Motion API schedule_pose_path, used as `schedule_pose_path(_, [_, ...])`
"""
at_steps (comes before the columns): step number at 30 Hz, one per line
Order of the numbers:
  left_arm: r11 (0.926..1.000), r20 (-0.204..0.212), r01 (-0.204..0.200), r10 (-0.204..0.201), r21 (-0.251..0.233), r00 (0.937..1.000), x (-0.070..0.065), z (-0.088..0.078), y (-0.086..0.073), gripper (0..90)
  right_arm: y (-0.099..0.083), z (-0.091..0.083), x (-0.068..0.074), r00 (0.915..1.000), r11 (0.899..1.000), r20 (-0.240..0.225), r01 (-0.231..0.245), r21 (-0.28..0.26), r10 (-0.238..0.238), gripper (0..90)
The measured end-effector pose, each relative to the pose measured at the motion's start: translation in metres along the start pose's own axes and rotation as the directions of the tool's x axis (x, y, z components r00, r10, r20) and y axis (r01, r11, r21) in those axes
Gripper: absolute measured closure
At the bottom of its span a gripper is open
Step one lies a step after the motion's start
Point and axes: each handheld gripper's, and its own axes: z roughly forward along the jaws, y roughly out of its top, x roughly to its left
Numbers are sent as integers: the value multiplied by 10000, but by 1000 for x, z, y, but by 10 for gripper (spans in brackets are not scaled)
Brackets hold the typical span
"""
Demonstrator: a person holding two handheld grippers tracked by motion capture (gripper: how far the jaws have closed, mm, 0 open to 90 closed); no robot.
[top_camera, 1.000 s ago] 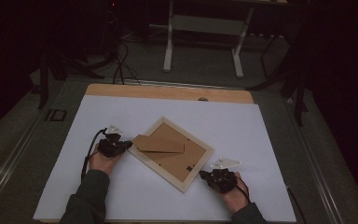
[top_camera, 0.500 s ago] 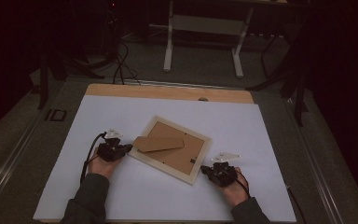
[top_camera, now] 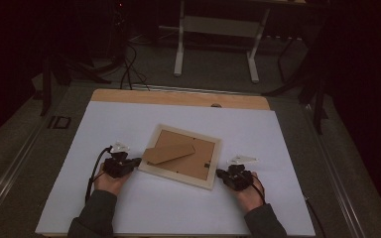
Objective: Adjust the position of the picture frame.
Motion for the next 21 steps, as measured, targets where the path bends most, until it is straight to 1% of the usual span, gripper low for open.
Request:
schedule_pose_path(1, [10000,-47,89,-89,12,9999,-2,0,-1,900,1,0,-1,10000,10000,43,25,29,-25,898])
schedule_pose_path(4, [9999,-274,128,-128,20,9995,-8,-2,-3,900,3,2,-4,9999,10000,133,56,30,-56,899])
schedule_pose_path(7, [9997,-288,226,-227,-21,9993,-11,-3,-5,900,5,4,-8,9999,10000,146,-76,2,76,898])
schedule_pose_path(10, [9998,-406,207,-209,-50,9990,-14,-3,-6,900,8,6,-11,9997,9998,176,-173,-42,173,898])
schedule_pose_path(13, [9998,-632,173,-179,-102,9978,-19,-4,-8,900,10,8,-14,9995,9998,281,-164,-96,166,898])
schedule_pose_path(17, [9993,-581,317,-327,-185,9978,-21,-3,-9,900,12,11,-18,9989,9992,309,-346,-175,351,899])
schedule_pose_path(21, [9991,-586,379,-391,-212,9975,-23,-2,-9,900,13,12,-21,9987,9990,313,-394,-234,401,899])
